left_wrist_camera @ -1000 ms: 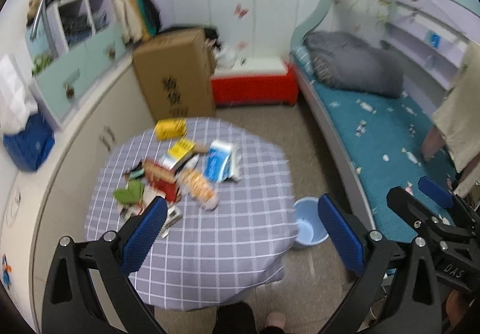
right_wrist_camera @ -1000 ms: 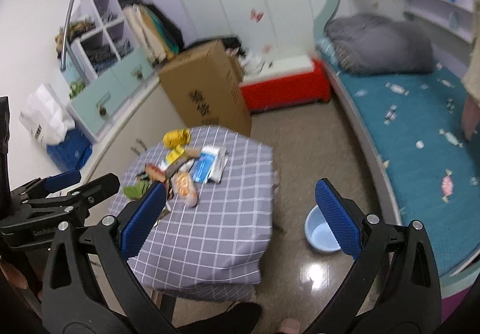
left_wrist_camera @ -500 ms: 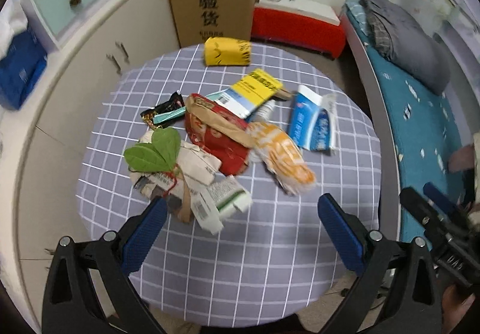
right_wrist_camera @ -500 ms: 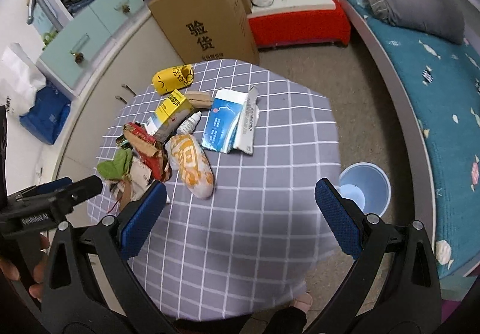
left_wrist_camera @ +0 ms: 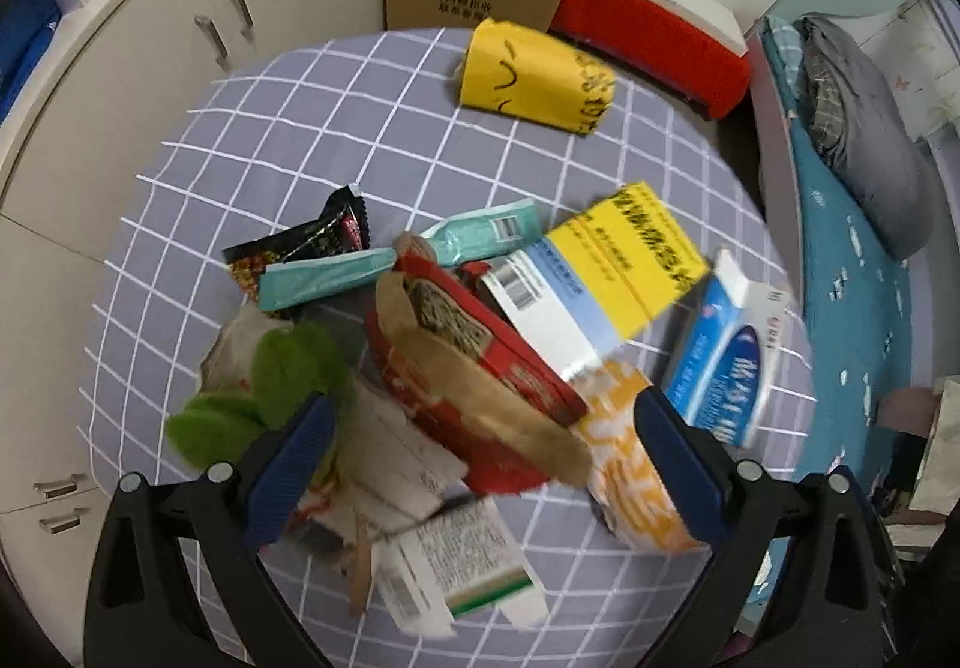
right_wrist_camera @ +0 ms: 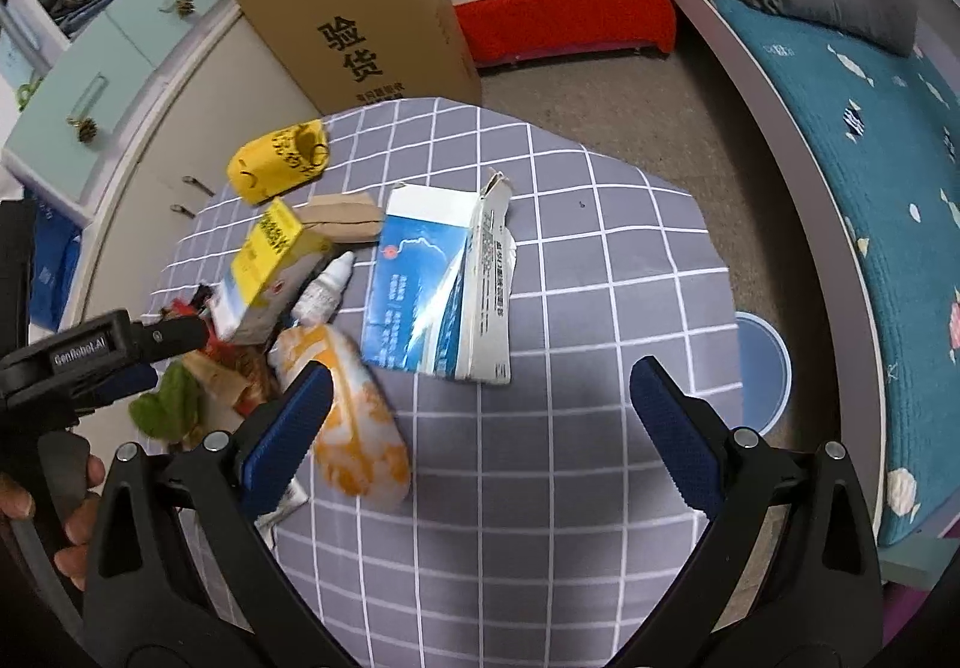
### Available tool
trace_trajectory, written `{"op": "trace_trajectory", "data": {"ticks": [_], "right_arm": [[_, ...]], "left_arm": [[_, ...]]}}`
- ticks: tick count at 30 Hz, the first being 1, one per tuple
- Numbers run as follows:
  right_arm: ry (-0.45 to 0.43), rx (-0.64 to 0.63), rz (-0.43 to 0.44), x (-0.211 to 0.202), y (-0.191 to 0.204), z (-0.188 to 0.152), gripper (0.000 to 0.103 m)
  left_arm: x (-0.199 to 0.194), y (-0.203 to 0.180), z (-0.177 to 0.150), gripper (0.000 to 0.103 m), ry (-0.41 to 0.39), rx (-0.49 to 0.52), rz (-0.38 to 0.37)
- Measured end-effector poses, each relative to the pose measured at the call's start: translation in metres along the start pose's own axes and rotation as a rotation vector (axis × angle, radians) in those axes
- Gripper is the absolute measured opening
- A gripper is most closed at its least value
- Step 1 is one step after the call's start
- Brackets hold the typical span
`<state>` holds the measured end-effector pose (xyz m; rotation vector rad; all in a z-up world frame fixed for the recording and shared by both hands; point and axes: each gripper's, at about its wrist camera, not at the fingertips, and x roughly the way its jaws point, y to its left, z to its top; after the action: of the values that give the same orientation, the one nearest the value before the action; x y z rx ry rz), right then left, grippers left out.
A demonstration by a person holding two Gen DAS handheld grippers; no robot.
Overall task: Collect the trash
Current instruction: 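Grasp the red-and-brown snack bag with the left gripper while the right grasps the blue medicine box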
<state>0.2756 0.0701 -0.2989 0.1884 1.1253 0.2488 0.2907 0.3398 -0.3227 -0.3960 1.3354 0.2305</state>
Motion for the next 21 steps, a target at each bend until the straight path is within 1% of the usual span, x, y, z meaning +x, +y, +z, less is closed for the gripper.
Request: {"op": "trace_trajectory", "data": {"ticks": [1, 2, 4, 6, 7, 8, 10, 11, 12, 13, 14, 17, 21], "right_arm": [[0.000, 0.005, 0.000, 0.005, 0.000, 0.002, 0.097], [0.000, 0.010, -0.002, 0.012, 0.000, 0.005, 0.097], [0.004, 0.020, 0.001, 0.023, 0.001, 0.010, 0.097], [0.009, 0.032, 0.006, 0.036, 0.002, 0.014, 0.097], [0.011, 0.034, 0.002, 0.042, 0.002, 0.016, 0.097], [0.018, 0.035, -0.004, 0.048, 0.002, 0.017, 0.096], [0.036, 0.043, -0.012, 0.062, 0.001, 0.020, 0.085], [0.058, 0.044, -0.015, 0.070, 0.000, 0.021, 0.071], [0.074, 0.047, -0.014, 0.074, 0.000, 0.020, 0.055], [0.089, 0.054, -0.008, 0.078, -0.001, 0.019, 0.046], [0.084, 0.052, -0.023, 0.077, -0.001, 0.018, 0.030], [0.097, 0.071, 0.027, 0.072, -0.005, 0.017, 0.028], [0.071, 0.076, 0.070, 0.045, -0.007, 0.017, 0.028]], "left_arm": [[0.006, 0.001, 0.002, 0.084, 0.013, -0.001, -0.006], [0.009, 0.003, 0.003, 0.068, 0.027, -0.007, -0.015], [0.012, 0.007, 0.002, 0.060, 0.040, -0.023, -0.070], [0.007, 0.009, 0.001, 0.051, 0.022, -0.018, -0.089], [0.004, 0.009, 0.000, 0.041, 0.011, -0.012, -0.107], [0.001, 0.009, -0.001, 0.035, 0.003, -0.006, -0.110], [-0.005, 0.010, -0.003, 0.032, -0.015, 0.008, -0.121], [-0.008, 0.011, -0.005, 0.029, -0.026, 0.015, -0.134], [-0.010, 0.012, -0.006, 0.029, -0.031, 0.017, -0.136], [-0.013, 0.014, -0.007, 0.028, -0.036, 0.018, -0.144], [-0.020, 0.016, -0.009, 0.027, -0.051, 0.016, -0.154], [-0.042, 0.018, -0.015, 0.026, -0.099, 0.021, -0.163], [-0.079, 0.008, -0.023, 0.026, -0.176, 0.063, -0.163]]}}
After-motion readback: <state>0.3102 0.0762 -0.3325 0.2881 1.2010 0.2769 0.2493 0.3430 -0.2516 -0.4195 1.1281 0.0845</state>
